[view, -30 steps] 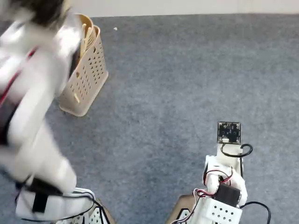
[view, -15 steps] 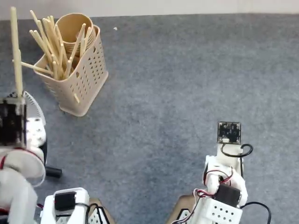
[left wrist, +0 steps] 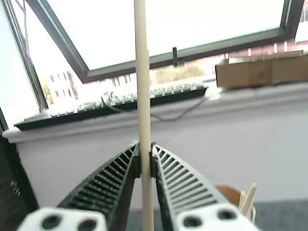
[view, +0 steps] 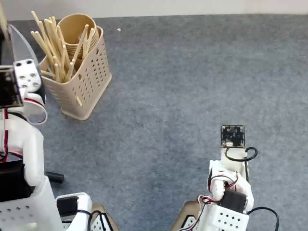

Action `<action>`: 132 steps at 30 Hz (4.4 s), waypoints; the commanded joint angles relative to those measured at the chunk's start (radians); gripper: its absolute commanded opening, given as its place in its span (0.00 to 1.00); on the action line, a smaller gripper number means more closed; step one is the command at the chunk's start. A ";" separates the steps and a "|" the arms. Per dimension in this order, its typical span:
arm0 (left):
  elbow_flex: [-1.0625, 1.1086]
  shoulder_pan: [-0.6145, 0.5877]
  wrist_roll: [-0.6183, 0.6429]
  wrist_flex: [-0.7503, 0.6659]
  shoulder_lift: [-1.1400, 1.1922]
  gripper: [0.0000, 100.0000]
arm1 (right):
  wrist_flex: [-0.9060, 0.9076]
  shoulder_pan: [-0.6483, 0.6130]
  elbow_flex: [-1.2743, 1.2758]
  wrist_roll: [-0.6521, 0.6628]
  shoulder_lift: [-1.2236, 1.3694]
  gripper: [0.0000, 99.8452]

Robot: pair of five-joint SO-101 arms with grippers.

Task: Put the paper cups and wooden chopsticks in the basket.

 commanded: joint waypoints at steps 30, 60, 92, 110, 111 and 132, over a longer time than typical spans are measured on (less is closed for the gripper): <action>0.070 0.062 0.158 -0.285 0.372 0.00 | -0.013 -0.007 0.073 0.015 -0.007 0.03; 0.268 0.025 0.158 -0.356 0.372 0.15 | -0.015 -0.007 0.073 0.017 -0.007 0.03; -0.200 0.019 0.152 0.769 0.048 0.13 | -0.015 -0.005 0.074 0.011 -0.007 0.03; 1.236 0.025 0.084 0.290 -0.858 0.13 | -0.019 -0.147 0.162 0.009 -0.007 0.03; 1.270 0.025 0.072 0.276 -0.834 0.13 | -0.019 -0.148 0.162 0.009 -0.007 0.03; 1.412 0.019 0.068 0.281 -0.765 0.13 | -0.010 -0.145 0.162 0.014 -0.005 0.03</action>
